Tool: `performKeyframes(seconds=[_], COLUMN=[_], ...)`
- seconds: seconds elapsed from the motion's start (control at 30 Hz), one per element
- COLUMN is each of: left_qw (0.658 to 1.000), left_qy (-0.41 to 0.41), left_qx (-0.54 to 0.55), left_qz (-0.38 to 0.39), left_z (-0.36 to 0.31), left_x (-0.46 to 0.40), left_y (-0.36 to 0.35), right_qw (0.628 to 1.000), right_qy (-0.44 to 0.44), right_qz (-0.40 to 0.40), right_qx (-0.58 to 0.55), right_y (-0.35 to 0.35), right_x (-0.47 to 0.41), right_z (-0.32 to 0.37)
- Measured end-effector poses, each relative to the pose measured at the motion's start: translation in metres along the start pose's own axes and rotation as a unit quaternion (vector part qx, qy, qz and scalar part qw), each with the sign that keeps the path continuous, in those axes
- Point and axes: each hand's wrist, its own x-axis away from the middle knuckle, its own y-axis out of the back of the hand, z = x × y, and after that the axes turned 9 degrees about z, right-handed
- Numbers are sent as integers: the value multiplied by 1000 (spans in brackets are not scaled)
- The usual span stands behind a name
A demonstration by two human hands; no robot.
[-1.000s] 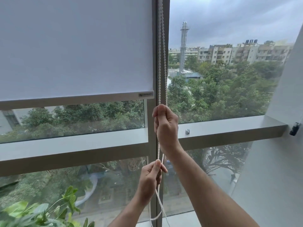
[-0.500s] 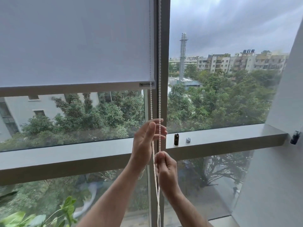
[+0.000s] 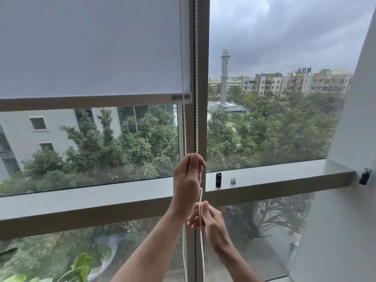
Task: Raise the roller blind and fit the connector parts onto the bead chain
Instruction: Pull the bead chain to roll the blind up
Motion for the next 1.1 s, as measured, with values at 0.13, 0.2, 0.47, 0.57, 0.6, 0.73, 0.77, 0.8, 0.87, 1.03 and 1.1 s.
performKeyframes(seconds=[0.13, 0.2, 0.47, 0.57, 0.6, 0.73, 0.77, 0.8, 0.87, 1.03, 1.1], left_qw=[999, 999, 998, 999, 999, 997, 995, 994, 989, 986, 990], left_qy=[34, 42, 54, 46, 47, 70, 81, 92, 113, 135, 111], left_qx=[-10, -19, -20, -27, -27, -11, -2, 9, 19, 1, -8], left_qz=[7, 1, -9, -4, -2, 38, 51, 64, 93, 102, 81], left_z=[23, 31, 37, 36, 35, 39, 40, 42, 43, 41, 30], left_x=[24, 31, 36, 38, 39, 46, 48, 50, 51, 37, 23], left_y=[4, 5, 9, 8, 8, 15, 19, 21, 28, 35, 34], right_qw=[992, 987, 984, 982, 980, 969, 968, 967, 965, 964, 968], right_qy=[29, 51, 171, 174, 186, 240, 244, 250, 257, 251, 236], right_qz=[-68, -85, 13, -5, -17, -40, -46, -53, -63, -77, -74], right_qx=[105, 127, -44, -69, -70, -43, -35, -24, -1, 42, 40], right_y=[15, 13, -21, -32, -35, -37, -35, -34, -32, -29, -29], right_x=[-31, -45, -81, -88, -88, -76, -73, -71, -66, -57, -51], right_z=[28, 52, 176, 194, 194, 177, 171, 167, 158, 129, 114])
